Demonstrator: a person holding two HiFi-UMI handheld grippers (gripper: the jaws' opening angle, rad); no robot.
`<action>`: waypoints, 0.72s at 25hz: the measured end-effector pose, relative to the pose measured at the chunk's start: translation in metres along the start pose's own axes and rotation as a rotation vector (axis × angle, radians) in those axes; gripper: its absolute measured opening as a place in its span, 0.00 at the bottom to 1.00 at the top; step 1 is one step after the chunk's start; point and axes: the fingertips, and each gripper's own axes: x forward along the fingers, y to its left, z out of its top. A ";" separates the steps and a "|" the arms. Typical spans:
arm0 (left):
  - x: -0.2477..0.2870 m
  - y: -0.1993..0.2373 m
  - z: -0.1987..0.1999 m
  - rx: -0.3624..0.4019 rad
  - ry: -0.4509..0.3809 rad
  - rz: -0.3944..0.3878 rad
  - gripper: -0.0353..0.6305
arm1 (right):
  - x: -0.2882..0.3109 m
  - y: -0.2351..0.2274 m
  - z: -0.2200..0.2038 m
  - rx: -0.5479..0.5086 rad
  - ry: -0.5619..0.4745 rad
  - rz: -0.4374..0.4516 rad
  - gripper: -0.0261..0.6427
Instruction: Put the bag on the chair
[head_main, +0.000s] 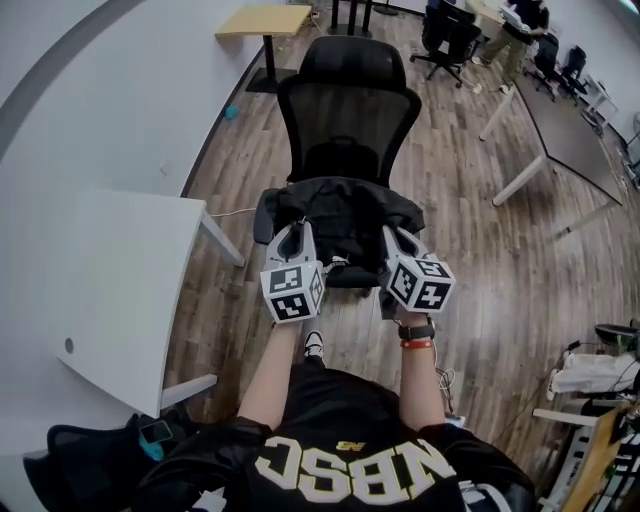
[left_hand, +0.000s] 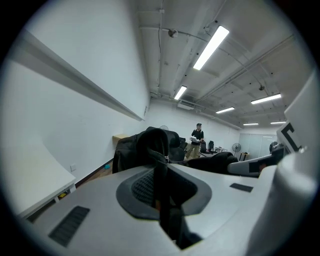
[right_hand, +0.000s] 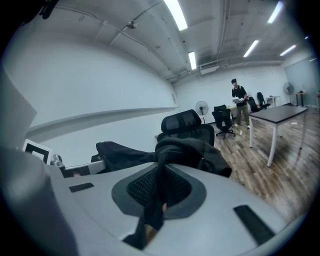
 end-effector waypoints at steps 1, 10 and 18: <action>0.008 0.004 0.000 0.000 0.006 -0.012 0.11 | 0.010 0.001 0.001 0.005 -0.001 -0.008 0.08; 0.069 0.015 -0.023 -0.022 0.094 -0.059 0.11 | 0.071 -0.016 -0.004 0.010 0.076 -0.055 0.08; 0.140 0.039 -0.040 -0.015 0.131 -0.024 0.11 | 0.139 -0.042 -0.007 0.040 0.102 -0.031 0.08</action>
